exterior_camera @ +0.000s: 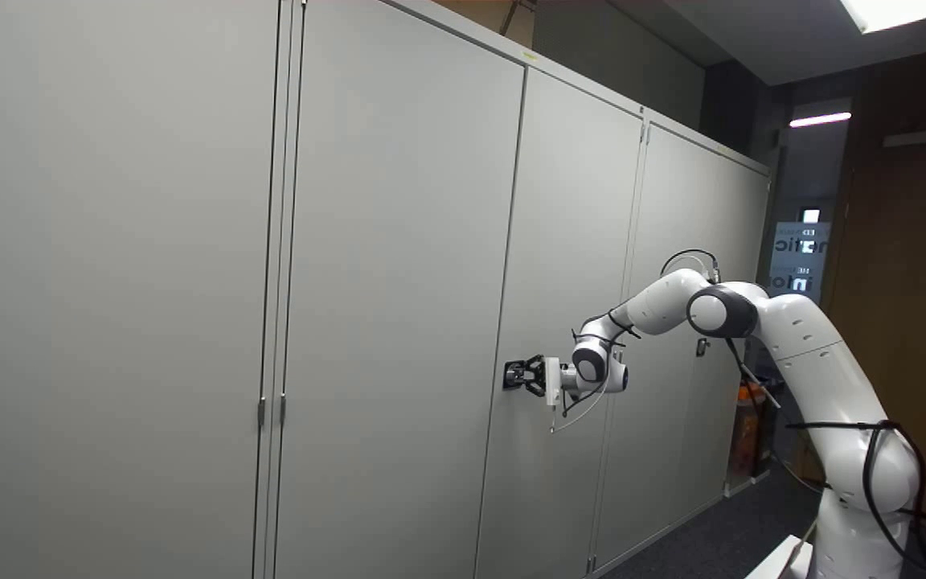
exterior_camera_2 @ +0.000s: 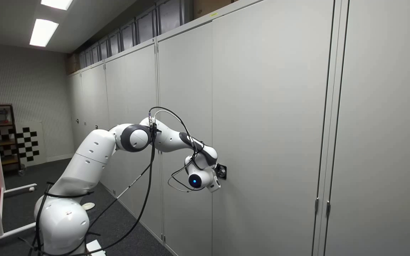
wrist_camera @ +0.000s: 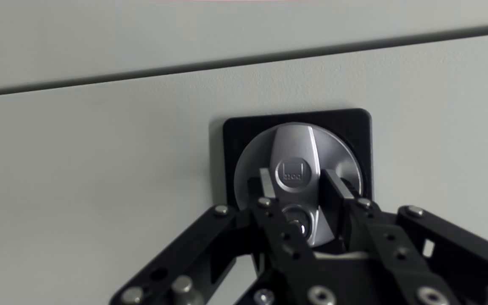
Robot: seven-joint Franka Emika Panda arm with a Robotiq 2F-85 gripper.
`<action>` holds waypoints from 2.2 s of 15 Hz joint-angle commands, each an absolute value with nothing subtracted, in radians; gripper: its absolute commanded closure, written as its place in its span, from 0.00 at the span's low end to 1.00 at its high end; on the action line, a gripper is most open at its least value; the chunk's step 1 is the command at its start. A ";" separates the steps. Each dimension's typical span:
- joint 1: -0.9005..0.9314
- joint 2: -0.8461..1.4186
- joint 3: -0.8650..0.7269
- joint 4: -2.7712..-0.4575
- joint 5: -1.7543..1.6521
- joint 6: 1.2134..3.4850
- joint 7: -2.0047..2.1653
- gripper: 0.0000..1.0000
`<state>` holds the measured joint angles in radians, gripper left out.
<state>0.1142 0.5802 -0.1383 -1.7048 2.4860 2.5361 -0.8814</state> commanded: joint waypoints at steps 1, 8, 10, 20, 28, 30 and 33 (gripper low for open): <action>0.103 0.540 -0.141 -1.768 2.460 2.469 -0.897 0.92; 0.078 0.484 -0.140 -1.876 2.418 2.358 -0.918 0.92; 0.071 0.465 -0.139 -1.911 2.410 2.329 -0.933 0.92; 0.051 0.372 -0.137 -2.036 2.350 2.281 -0.945 0.92; 0.026 0.329 -0.137 -2.101 2.301 2.234 -0.934 0.92; 0.021 0.323 -0.138 -2.111 2.293 2.226 -0.931 0.92; 0.016 0.313 -0.140 -2.127 2.288 2.221 -0.928 0.92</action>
<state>0.0360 0.3962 -0.1431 -2.0410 2.3201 2.2717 -0.9297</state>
